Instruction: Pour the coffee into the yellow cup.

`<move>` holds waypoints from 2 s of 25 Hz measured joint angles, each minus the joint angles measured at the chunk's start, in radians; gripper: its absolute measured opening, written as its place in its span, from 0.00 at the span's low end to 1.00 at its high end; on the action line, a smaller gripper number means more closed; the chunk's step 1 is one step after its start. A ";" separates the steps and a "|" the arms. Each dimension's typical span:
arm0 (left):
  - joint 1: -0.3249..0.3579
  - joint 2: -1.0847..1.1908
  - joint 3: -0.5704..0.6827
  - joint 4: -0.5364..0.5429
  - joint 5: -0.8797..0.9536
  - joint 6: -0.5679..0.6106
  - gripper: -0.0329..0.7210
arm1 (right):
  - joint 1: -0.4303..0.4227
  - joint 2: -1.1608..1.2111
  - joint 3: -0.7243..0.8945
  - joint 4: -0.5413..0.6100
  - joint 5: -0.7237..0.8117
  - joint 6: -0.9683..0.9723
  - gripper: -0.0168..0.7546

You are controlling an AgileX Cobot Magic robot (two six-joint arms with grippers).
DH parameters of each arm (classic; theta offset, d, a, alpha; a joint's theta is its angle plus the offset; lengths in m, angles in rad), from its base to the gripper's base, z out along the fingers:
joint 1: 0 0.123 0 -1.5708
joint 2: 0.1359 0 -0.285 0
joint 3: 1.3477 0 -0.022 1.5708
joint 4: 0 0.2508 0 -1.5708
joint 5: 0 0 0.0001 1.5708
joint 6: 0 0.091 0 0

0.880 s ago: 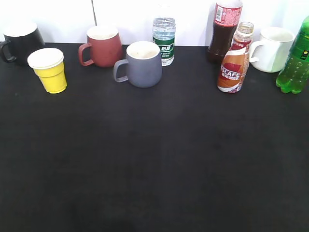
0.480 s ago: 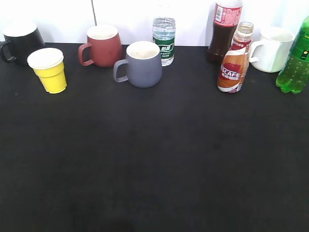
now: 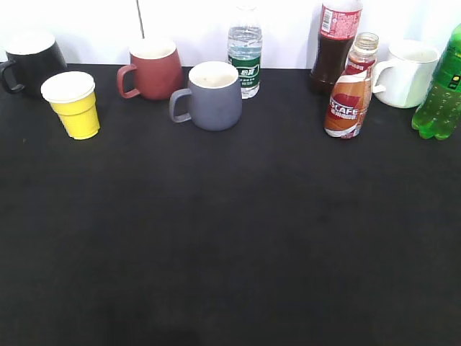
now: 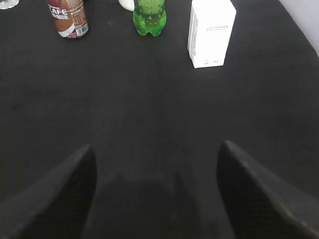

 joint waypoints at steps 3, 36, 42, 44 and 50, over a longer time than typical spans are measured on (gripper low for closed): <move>0.000 0.263 0.008 0.009 -0.366 0.000 0.78 | 0.000 0.000 0.000 0.000 0.000 0.000 0.79; -0.147 1.877 -0.265 0.031 -1.566 -0.078 0.64 | 0.000 0.000 0.000 0.001 0.000 0.000 0.79; -0.190 1.646 -0.127 0.354 -1.518 -0.132 0.64 | 0.000 0.000 0.000 0.001 0.000 0.000 0.79; -0.237 1.584 -0.121 0.520 -1.519 -0.231 0.64 | 0.000 0.000 0.000 0.001 0.000 0.000 0.79; -0.416 1.632 -0.247 0.864 -1.551 -0.481 0.64 | 0.000 0.000 0.000 0.001 0.000 0.000 0.79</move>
